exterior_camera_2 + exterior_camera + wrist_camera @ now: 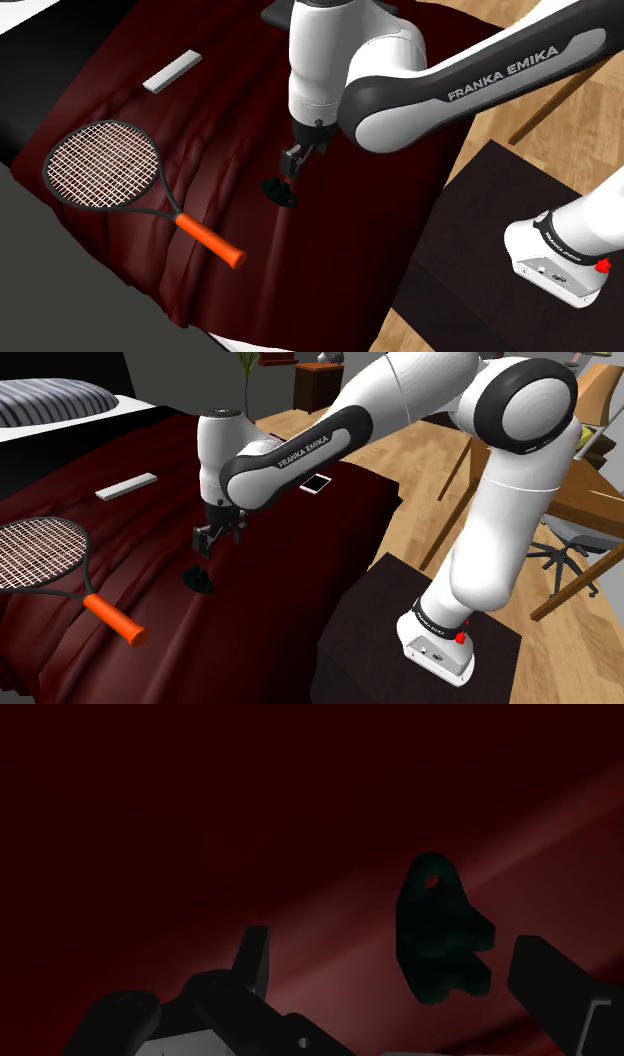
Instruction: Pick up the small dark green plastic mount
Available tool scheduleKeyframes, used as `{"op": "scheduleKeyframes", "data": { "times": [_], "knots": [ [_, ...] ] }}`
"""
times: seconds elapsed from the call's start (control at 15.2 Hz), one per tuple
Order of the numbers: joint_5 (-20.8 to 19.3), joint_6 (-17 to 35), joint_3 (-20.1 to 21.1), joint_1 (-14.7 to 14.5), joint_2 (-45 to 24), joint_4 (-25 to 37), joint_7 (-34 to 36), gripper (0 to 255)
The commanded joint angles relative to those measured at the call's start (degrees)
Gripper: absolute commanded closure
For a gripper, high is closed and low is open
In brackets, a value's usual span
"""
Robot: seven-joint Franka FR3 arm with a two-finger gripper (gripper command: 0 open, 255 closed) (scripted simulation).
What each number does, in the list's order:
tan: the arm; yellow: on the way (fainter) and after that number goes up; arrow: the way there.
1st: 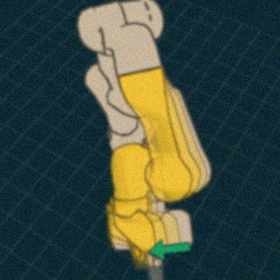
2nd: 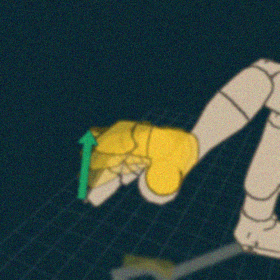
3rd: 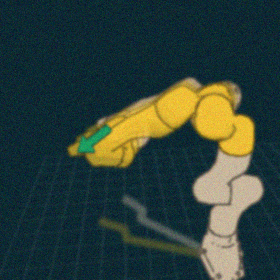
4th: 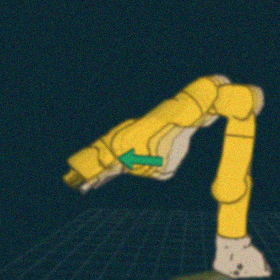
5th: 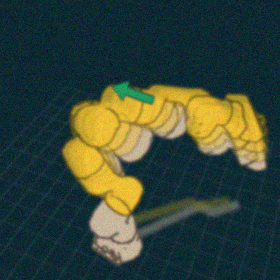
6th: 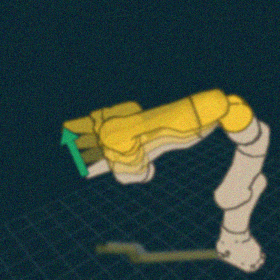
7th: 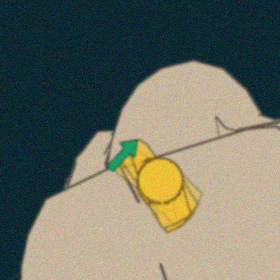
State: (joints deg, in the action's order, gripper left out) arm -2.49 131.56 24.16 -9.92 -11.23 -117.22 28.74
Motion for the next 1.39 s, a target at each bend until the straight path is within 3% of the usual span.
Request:
{"op": "scheduleKeyframes", "data": {
  "times": [0.0,0.33,0.92,0.99,1.32],
  "knots": [
    [-2.92,0.61,-0.12,-1.77,-5.06,3.70,2.89,0],
    [-7.75,-0.31,-1.53,-6.47,-15.50,13.62,7.39,0],
    [-9.42,4.02,-2.67,-7.28,-19.01,12.64,8.32,0],
    [-9.43,4.11,-2.66,-7.29,-18.97,12.52,8.35,255],
    [-9.40,4.11,-2.64,-7.26,-18.89,12.44,8.33,255]
  ]
}}
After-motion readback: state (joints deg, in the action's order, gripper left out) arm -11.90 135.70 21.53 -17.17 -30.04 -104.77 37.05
